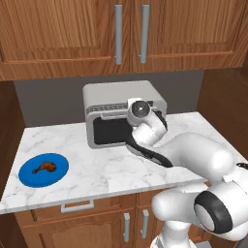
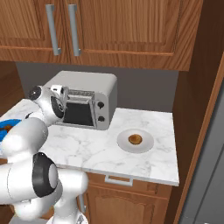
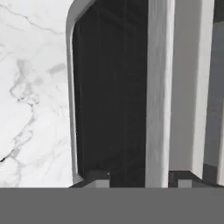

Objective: Open the toaster oven door. Place the bread on the top rack in the toaster oven and place the chicken drumstick on the bottom rack.

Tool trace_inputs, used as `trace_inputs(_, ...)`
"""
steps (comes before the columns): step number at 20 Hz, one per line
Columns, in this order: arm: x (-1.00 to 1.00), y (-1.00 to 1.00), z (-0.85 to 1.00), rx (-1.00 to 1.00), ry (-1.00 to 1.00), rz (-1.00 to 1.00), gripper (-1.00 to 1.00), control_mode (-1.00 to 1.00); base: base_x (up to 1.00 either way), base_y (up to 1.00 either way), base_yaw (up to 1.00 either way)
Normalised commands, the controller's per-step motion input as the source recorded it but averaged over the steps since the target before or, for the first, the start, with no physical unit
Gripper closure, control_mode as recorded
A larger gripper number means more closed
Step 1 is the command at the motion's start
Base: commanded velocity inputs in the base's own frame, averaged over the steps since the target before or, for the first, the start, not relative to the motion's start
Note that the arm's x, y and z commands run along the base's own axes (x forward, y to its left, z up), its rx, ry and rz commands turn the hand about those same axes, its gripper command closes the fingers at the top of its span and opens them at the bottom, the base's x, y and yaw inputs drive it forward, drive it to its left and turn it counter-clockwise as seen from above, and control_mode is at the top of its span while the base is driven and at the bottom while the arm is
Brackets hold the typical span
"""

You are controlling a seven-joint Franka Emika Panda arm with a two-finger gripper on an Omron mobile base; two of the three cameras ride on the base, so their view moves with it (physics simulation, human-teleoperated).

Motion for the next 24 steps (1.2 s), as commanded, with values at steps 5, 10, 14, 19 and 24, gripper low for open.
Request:
trace_inputs(5, -1.0, 0.0, -0.84, 0.0, 0.59, 0.0, 1.0, -1.0, 0.0, 0.0, 0.0)
trace_inputs(10, -0.97, 0.0, -1.0, 0.0, 0.6, 0.0, 1.0, -1.0, 0.0, 0.0, 0.0)
trace_inputs(14, -0.27, 0.0, -1.0, -0.03, 0.6, 0.0, -1.0, -1.0, 0.0, 0.0, 0.0)
trace_inputs(19, 0.09, 0.0, 0.04, -0.02, 0.25, 0.01, -1.0, -1.0, 0.0, 0.0, 0.0)
trace_inputs(24, 0.13, 0.03, 1.0, -0.12, 0.0, 0.14, -1.0, -1.0, 0.0, 0.0, 0.0)
